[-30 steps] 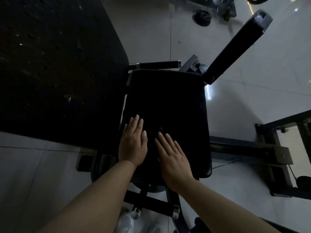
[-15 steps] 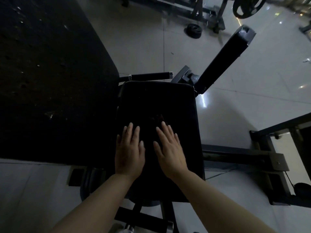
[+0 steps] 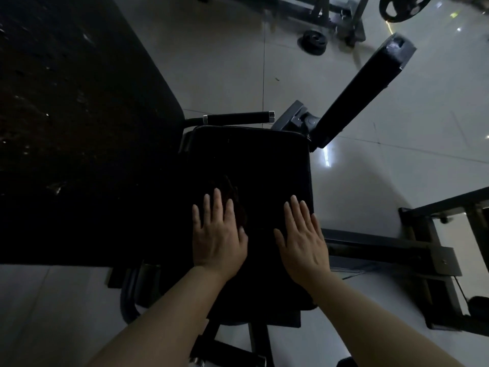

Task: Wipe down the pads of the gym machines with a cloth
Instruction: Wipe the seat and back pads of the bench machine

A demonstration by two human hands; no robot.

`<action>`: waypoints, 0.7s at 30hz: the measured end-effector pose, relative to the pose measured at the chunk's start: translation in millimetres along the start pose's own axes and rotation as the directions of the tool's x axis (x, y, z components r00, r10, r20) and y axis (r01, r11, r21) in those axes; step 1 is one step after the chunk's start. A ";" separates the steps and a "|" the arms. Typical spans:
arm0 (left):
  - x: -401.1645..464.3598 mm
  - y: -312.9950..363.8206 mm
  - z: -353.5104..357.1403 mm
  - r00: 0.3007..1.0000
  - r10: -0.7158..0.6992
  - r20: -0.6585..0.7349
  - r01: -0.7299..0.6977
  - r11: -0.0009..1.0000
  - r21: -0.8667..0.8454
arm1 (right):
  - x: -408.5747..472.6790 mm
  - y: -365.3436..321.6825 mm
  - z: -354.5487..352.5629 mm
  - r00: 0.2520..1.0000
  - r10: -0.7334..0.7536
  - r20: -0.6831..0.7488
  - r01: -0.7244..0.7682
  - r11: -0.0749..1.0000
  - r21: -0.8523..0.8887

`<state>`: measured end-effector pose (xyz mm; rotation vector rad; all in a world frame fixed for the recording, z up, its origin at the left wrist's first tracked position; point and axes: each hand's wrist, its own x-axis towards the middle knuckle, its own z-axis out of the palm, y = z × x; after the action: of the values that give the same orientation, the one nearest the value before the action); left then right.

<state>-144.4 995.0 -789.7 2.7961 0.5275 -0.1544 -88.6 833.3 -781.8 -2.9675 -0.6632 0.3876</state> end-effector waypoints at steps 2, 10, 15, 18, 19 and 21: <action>0.5 4.0 -4.6 0.998 -0.054 0.021 0.055 0.993 -0.108 | -1.1 2.0 1.7 1.000 -0.014 0.000 0.014 0.999 -0.031; 51.6 27.5 1.4 0.982 -0.188 0.036 0.190 0.976 -0.102 | 2.4 -6.5 14.6 0.994 0.020 -0.111 -0.033 0.992 -0.119; 112.8 20.6 1.7 0.998 -0.043 -0.046 0.039 0.995 -0.094 | 10.9 -4.8 13.5 0.987 -0.151 -0.062 0.140 0.978 -0.154; 159.6 18.3 -3.5 0.998 -0.046 -0.052 0.042 0.996 -0.080 | 15.7 -3.5 15.0 0.984 -0.170 -0.053 0.163 0.980 -0.115; 172.3 17.4 -4.8 0.998 -0.047 -0.051 0.043 0.996 -0.072 | 18.4 -3.4 15.0 0.984 -0.169 -0.055 0.163 0.981 -0.103; 195.2 14.1 -6.9 0.998 -0.043 -0.050 0.040 0.998 -0.053 | 29.2 -2.3 14.2 0.984 -0.165 -0.065 0.157 0.981 -0.113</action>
<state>42.2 1050.8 -810.1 2.7458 0.5934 -0.0770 -67.7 848.2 -801.9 -2.9813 -0.9360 0.2355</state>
